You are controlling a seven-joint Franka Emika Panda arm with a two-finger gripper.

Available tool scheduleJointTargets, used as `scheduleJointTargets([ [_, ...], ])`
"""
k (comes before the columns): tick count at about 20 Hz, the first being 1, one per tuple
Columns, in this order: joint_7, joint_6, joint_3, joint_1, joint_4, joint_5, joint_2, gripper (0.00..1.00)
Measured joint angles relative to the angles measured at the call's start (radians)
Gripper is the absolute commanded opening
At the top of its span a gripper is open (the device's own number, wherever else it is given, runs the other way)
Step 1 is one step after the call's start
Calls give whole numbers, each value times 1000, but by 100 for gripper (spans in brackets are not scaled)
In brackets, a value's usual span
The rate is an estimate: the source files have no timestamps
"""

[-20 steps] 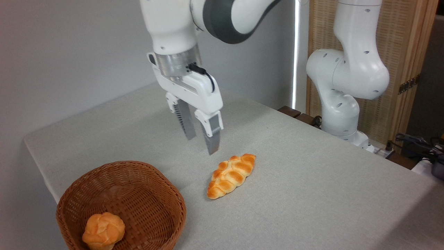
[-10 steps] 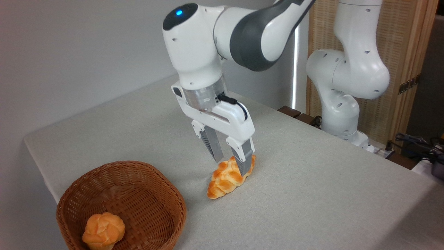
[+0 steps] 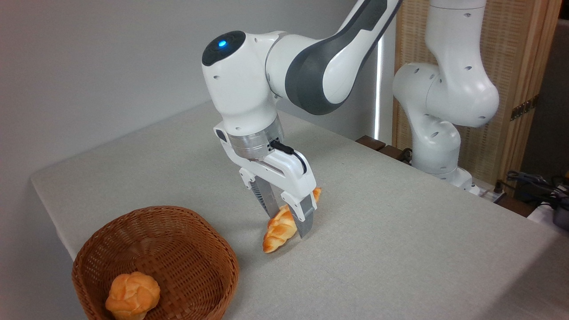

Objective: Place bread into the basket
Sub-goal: 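Close the gripper around the middle of the braided roll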

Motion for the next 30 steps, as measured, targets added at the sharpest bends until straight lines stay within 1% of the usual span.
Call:
scheduleJointTargets([
  [2, 0, 7, -3, -7, 0, -5, 0, 100],
  [6, -5, 12, -6, -44, 0, -10, 0, 100],
  [8, -5, 12, -9, -52, 1, -20, 0, 100],
  [11, -5, 12, -23, -56, 1, -22, 2, 100],
  [17, -4, 33, -23, -56, 19, -16, 7, 100],
  [20, -4, 54, -23, -56, 20, -4, 26, 100],
  [25, -4, 68, -23, -56, 22, -1, 66, 100],
  [26, -4, 68, -23, -56, 22, -1, 69, 99],
  [27, -4, 68, -23, -56, 24, -1, 70, 83],
  [28, -4, 68, -23, -56, 25, -1, 70, 62],
  [29, -4, 68, -23, -56, 25, -1, 70, 49],
  [30, -4, 68, -23, -56, 26, -1, 70, 47],
])
